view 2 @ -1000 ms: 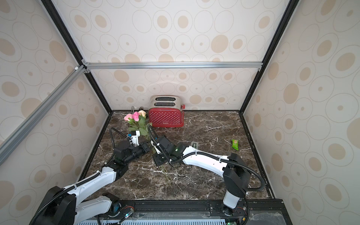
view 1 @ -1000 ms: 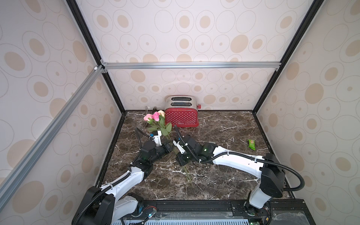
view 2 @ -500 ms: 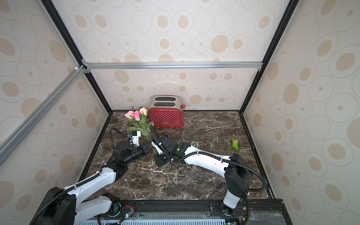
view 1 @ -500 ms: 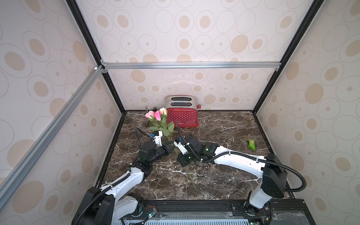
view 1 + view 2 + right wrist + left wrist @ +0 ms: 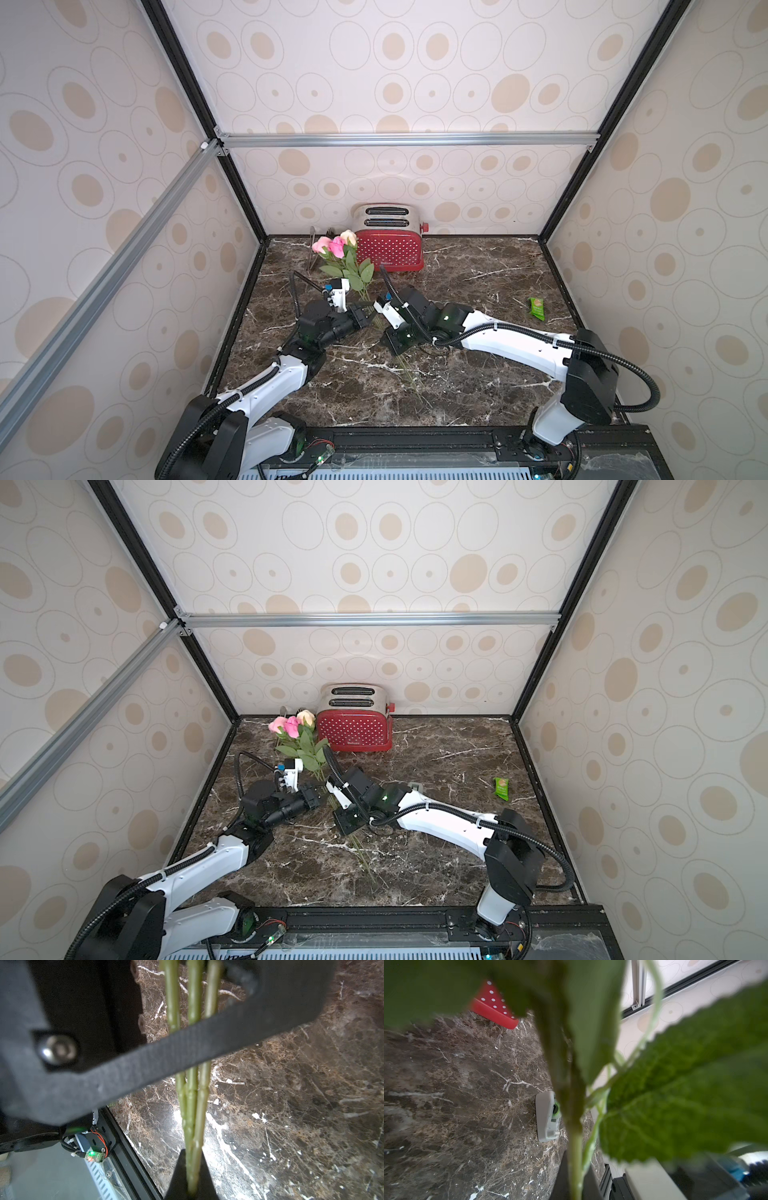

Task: Wrap bouquets with tape
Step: Pick up the unwrapped bouquet from the center of the board.

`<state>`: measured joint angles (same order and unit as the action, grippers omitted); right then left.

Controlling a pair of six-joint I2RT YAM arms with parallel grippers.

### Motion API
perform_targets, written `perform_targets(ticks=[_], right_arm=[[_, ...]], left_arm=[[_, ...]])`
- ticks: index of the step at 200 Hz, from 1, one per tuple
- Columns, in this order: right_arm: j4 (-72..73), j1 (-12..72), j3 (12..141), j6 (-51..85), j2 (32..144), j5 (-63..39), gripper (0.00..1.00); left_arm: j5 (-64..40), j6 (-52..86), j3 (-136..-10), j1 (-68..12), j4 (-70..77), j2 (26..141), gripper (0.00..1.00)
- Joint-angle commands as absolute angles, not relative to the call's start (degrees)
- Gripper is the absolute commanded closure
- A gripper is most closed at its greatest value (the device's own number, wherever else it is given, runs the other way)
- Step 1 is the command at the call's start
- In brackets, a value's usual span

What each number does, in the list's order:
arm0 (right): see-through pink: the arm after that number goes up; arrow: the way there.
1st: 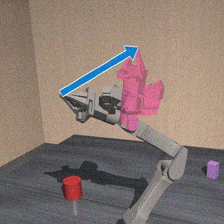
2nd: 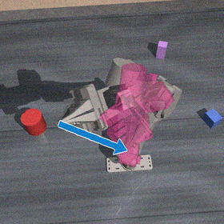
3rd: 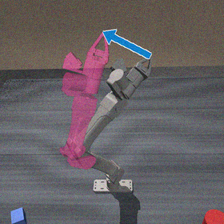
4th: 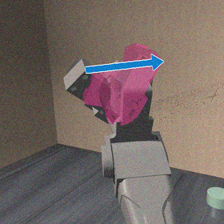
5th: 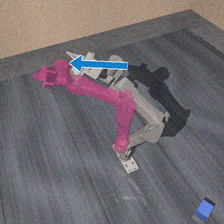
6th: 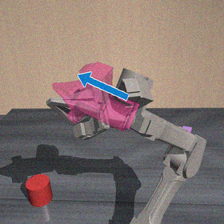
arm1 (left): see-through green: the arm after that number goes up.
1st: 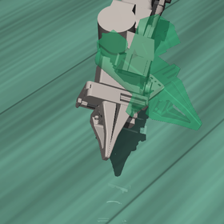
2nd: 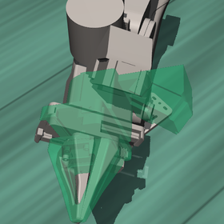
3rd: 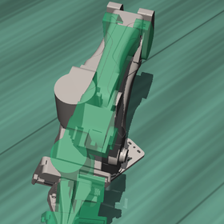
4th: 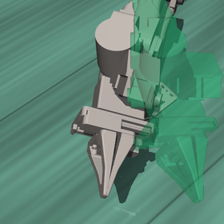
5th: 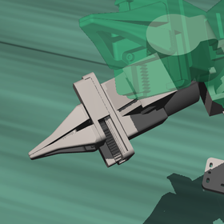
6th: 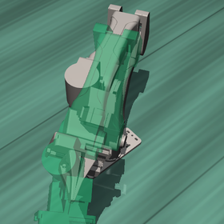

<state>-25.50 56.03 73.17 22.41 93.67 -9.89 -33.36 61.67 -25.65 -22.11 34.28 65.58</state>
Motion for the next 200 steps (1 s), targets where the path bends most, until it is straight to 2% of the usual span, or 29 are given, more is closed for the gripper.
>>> perform_targets(ticks=[1,12,17,24,34,46,76,104,132,159,200], right_arm=[[-26.9,55.28,72.92,22.22,92.03,-9.02,1.0],[-26.83,55.19,72.77,22.78,91.8,-8.22,0.95],[-26.87,55.21,72.64,23.2,91.65,-7.59,0.88],[-26.92,55.11,72.38,23.82,91.21,-6.47,0.73],[-26.81,54.86,71.7,24.49,90.22,-4.85,0.62],[-26.94,54.43,70.59,25.65,88.63,-2.4,0.55],[-27.03,51.99,66.14,28.65,82.79,3.03,0.46],[-24.81,48.25,59.33,32.14,76.08,7.8,0.46],[-14.66,45.28,46.78,35.01,66.49,11.22,0.44],[-14.24,39.08,40.09,41.44,60.42,7.16,0.44],[-6.22,33.73,30.76,50.85,58.01,-0.4,0.45]], left_arm=[[-34.17,60.61,-27.17,-21.36,36.76,66.16,1.0],[-33.95,61.42,-26.85,-21.36,37.54,66.4,1.0],[-33.73,61.79,-26.66,-21.36,37.89,66.51,1.0],[-33.31,62.27,-26.35,-21.36,38.3,66.53,1.0],[-32.36,63.04,-25.9,-21.36,38.7,66.51,1.0],[-31.06,63.74,-25.34,-21.42,39.07,66.34,1.0],[-27.69,64.77,-24.06,-21.79,39.19,65.26,1.0],[-24.65,66.01,-23.27,-22.43,39.65,65.3,1.0],[-19.23,68.99,-21.8,-25.97,42.32,65.88,1.0],[-11.68,72.77,-20.56,-31.2,45.35,67.26,1.0],[-2.29,79.32,-19.29,-38.5,50.99,71.2,1.0]])
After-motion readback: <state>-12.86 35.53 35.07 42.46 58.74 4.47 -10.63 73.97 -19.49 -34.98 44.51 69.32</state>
